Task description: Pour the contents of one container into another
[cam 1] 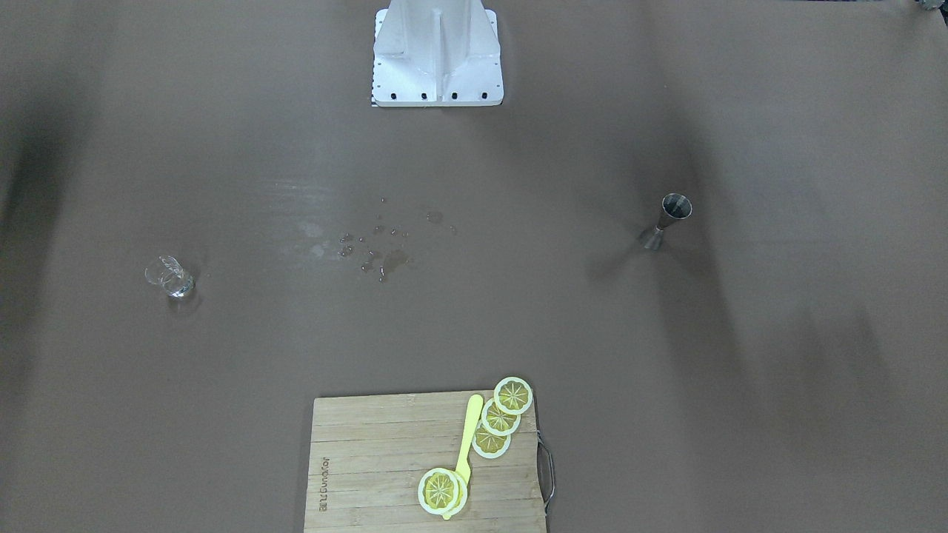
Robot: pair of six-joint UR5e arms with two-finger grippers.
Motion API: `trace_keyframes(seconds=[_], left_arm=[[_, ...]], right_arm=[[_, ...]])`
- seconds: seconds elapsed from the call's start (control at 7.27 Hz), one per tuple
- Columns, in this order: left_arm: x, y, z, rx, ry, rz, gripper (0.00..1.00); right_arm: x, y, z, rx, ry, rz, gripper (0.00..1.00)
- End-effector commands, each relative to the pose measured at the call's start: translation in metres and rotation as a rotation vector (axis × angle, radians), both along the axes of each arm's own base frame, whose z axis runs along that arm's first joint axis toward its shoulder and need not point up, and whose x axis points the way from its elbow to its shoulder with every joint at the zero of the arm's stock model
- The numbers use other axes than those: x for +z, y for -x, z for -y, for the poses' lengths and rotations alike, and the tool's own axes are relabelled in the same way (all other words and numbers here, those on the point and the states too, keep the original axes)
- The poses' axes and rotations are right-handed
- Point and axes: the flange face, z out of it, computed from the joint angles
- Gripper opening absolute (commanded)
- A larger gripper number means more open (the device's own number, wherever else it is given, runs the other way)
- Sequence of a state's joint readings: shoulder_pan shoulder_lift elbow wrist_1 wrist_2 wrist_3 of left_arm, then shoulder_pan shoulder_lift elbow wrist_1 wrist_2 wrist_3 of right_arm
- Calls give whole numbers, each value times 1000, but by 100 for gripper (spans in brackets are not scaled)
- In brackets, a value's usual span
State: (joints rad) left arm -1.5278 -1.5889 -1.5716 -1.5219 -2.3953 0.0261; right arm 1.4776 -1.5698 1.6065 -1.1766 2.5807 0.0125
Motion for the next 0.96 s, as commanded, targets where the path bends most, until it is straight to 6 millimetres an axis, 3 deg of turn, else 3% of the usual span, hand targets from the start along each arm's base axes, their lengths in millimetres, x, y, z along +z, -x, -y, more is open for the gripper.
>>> trace_keyframes(seconds=[0.0, 0.28, 0.41, 0.83], left_arm=[[-1, 0, 0, 0, -5, 0, 99], [1, 0, -1, 0, -1, 1, 99], [3, 1, -1, -1, 1, 1, 99], [3, 1, -2, 1, -3, 1, 99]], right_arm=[[-33, 28, 13, -34, -113, -30, 100], [-44, 49, 13, -44, -267, -56, 100], [-48, 50, 10, -41, -317, -52, 100], [-45, 67, -3, -11, -449, -62, 100]])
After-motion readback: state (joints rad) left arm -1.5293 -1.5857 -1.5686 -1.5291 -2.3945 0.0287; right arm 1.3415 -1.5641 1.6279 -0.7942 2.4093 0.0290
